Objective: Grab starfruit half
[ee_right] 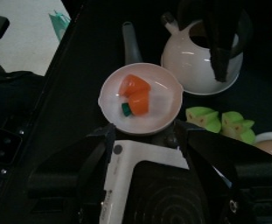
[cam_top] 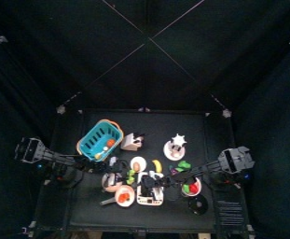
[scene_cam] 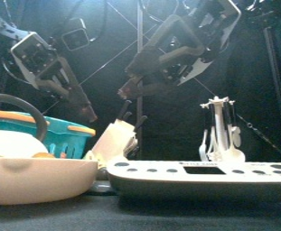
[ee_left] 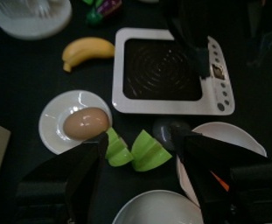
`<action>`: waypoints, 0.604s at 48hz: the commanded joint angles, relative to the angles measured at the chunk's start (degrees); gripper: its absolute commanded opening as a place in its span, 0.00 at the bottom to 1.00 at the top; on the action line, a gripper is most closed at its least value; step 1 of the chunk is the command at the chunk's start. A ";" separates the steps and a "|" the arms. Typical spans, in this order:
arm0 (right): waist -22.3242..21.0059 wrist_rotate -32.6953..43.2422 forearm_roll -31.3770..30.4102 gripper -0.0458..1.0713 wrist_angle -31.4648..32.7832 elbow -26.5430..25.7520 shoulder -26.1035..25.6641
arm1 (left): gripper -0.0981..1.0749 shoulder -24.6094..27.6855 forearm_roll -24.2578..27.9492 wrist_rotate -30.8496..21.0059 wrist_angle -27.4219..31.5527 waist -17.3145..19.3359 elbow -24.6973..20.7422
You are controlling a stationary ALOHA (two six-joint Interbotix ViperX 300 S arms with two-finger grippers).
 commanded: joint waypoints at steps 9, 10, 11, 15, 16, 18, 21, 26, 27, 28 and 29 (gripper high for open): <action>-0.53 0.62 0.62 0.84 -0.35 8.44 -9.05 | 0.88 7.56 1.76 -0.18 16.70 5.54 -10.55; -0.62 0.62 0.70 0.84 -0.35 8.96 -9.32 | 0.88 8.17 1.93 -0.18 17.05 5.89 -10.90; -0.53 0.62 0.88 0.84 -0.35 9.49 -9.49 | 0.88 8.70 2.11 -0.18 17.49 6.24 -11.25; -0.53 0.62 1.41 0.84 -0.35 10.99 -10.02 | 0.88 11.07 2.37 -0.26 18.46 8.09 -12.22; -0.53 0.62 1.58 0.84 -0.35 11.34 -10.11 | 0.88 11.43 2.37 -0.35 18.54 8.44 -12.39; -0.53 0.62 1.85 0.84 -0.26 12.04 -10.20 | 0.88 11.95 2.37 -0.35 18.81 9.05 -12.48; -0.53 0.62 2.46 0.84 -0.09 12.57 -10.20 | 0.88 12.57 1.85 -0.53 18.90 9.84 -12.57; -0.53 0.62 3.34 0.84 -0.09 13.18 -10.28 | 0.88 13.01 -0.53 -0.97 18.81 10.28 -12.74; -0.53 0.62 3.43 0.84 -0.09 13.18 -10.28 | 0.88 13.01 -1.32 -1.23 18.81 10.46 -12.74; -0.53 0.62 3.52 0.84 -0.09 13.27 -10.20 | 0.88 13.10 -1.76 -1.32 18.81 10.46 -12.66; -0.53 0.62 3.52 0.84 -0.09 13.27 -10.20 | 0.88 13.10 -2.02 -1.32 18.81 10.46 -12.57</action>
